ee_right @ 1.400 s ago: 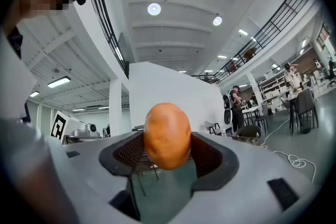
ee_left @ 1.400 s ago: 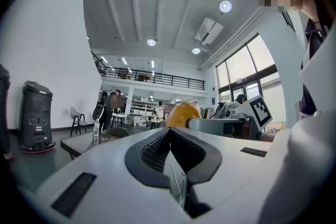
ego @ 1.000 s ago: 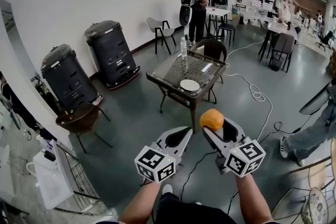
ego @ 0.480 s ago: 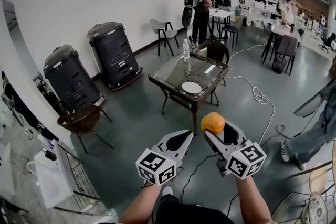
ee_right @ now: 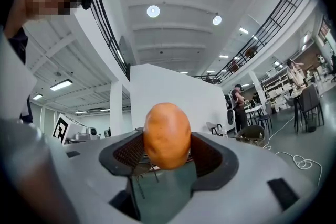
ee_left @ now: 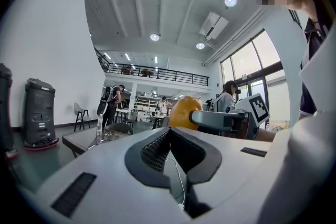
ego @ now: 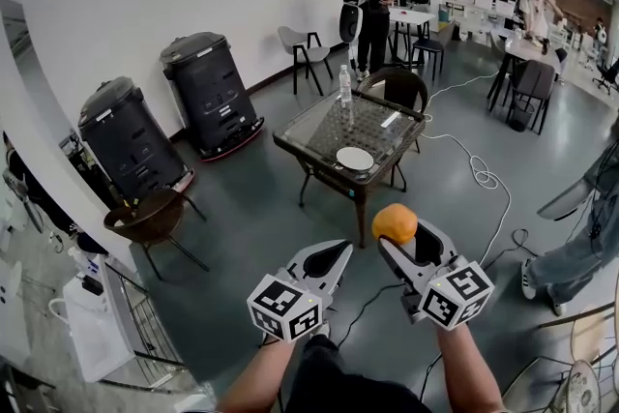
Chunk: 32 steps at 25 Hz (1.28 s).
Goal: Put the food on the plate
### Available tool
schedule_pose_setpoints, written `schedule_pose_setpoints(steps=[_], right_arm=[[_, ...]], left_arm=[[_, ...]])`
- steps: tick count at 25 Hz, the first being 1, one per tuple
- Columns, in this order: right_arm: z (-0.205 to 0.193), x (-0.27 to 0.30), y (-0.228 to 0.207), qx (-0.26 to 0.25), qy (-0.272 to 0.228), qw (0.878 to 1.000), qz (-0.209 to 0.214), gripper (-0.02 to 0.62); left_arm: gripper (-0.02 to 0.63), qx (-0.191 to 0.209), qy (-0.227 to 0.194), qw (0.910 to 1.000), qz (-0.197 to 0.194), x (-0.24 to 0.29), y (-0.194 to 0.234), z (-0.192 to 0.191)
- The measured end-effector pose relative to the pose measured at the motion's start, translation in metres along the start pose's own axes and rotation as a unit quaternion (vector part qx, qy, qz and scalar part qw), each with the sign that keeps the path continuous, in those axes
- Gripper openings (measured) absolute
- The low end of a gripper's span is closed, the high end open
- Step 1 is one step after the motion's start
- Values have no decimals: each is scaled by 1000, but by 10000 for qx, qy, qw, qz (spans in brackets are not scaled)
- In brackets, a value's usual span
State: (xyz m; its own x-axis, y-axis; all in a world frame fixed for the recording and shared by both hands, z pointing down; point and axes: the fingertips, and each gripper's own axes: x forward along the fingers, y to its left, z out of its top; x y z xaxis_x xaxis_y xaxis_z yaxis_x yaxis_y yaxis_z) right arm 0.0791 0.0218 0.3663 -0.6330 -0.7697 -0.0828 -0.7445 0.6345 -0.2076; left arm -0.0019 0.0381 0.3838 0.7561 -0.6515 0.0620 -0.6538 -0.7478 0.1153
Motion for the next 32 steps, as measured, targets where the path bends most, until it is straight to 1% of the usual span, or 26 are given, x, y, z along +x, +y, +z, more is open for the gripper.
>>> schedule_pose_setpoints(steps=[4, 8, 13, 20, 24, 32], right_arm=[[-4, 19, -19, -115, -24, 9999, -69, 288], [-7, 46, -40, -148, 19, 9998, -160, 288], [-10, 86, -66, -134, 85, 9994, -320, 288], [-20, 149, -110, -28, 179, 9981, -591, 288], [-24, 188, -132, 31, 269, 9969, -734, 288], [-26, 260, -171, 44, 410, 9937, -1041, 288]], left_arm=[[9, -20, 30, 10000, -41, 17, 21, -3], [9, -10, 55, 9999, -135, 41, 50, -3], [9, -58, 46, 9994, -333, 72, 96, 3], [9, -182, 228, 9978, -595, 116, 164, -1], [9, -173, 347, 9967, -710, 138, 203, 1], [9, -296, 421, 9939, -977, 177, 274, 6]])
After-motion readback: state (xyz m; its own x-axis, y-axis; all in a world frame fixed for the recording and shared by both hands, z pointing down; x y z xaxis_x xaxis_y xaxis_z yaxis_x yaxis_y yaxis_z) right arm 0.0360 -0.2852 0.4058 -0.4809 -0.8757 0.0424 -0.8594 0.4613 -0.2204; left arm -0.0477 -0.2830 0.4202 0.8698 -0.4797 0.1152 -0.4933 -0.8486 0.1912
